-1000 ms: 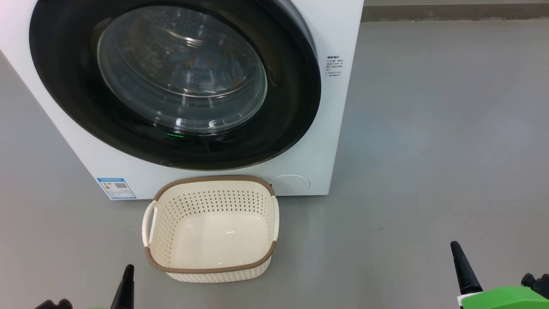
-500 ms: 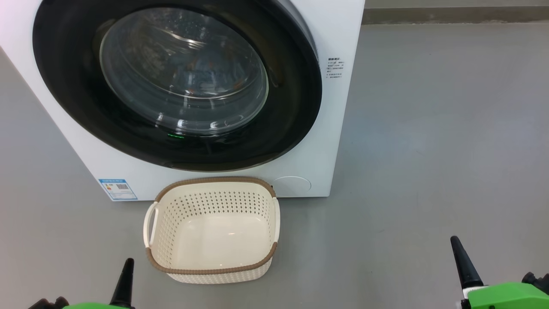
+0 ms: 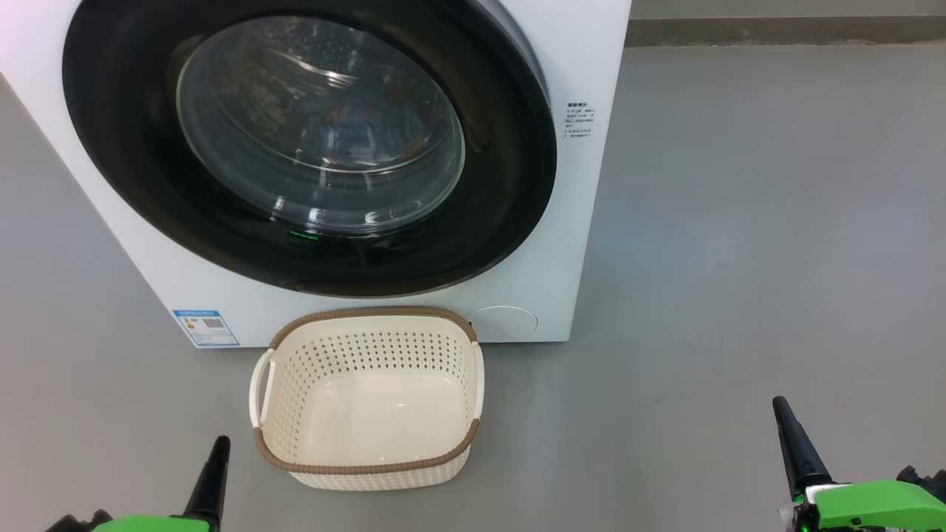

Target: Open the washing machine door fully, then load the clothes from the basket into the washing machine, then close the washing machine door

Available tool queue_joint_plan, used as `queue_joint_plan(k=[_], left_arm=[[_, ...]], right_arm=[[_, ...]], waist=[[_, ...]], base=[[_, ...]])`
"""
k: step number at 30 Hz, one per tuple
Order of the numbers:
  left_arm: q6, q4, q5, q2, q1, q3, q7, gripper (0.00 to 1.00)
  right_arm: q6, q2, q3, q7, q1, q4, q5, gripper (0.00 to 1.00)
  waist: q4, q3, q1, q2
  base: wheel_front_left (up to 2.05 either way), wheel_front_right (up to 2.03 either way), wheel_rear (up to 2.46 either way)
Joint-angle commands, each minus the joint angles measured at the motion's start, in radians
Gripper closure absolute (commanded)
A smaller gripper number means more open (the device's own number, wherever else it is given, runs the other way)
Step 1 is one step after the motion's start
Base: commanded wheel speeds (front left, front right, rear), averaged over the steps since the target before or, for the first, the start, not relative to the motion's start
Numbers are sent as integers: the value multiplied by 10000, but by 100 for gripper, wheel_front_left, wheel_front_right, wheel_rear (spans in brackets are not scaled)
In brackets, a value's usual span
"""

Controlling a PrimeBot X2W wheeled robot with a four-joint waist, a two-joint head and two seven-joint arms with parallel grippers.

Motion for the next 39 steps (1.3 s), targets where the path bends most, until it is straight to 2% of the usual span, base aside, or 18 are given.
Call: queue_joint_plan(k=[1,20,39], left_arm=[[-25,-313,-275,247,-452,329,70,100],[-27,-349,-2379,285,-679,521,621,100],[-27,-349,-2372,279,-680,530,628,100]], right_arm=[[-14,-29,109,72,-463,-322,248,100],[-23,149,-1,622,-617,-537,1984,100],[-23,149,3,619,-616,-537,1988,100]], waist=[[2,-4,0,0],[48,-89,0,0],[48,-89,0,0]], base=[[0,0,0],[0,0,0],[0,0,0]])
